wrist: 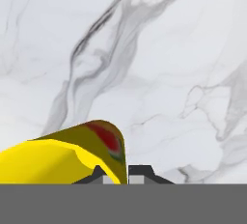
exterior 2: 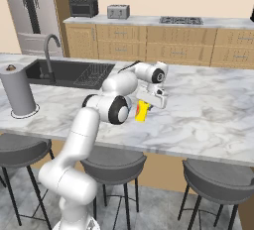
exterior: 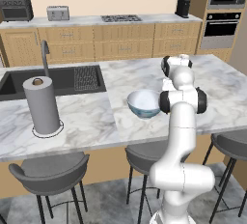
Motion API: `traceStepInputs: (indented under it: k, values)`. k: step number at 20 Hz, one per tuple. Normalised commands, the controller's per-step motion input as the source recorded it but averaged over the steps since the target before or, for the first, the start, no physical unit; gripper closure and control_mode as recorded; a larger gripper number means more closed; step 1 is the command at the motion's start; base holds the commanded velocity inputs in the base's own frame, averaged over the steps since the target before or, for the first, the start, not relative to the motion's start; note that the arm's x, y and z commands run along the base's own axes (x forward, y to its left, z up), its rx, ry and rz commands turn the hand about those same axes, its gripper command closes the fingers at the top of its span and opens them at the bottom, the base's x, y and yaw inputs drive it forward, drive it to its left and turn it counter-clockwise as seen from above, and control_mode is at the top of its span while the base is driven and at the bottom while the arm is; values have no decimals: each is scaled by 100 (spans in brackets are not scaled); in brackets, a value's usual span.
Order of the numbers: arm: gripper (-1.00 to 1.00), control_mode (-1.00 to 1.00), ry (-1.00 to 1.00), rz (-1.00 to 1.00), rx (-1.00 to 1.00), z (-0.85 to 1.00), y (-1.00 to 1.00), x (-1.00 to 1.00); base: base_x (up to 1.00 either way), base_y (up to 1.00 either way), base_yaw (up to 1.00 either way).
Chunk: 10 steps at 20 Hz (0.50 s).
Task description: Place the cup inside the bowl on the dining table and move the bowl to any counter.
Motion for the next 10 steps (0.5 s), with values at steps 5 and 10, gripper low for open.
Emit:
traceStepInputs:
  k: [5, 10]
  values:
    - [100, -100, -5, 0, 0, 5, 0, 0, 0, 0, 0]
    - [100, -100, -13, 0, -5, 32, 0, -8, 0, 0, 0]
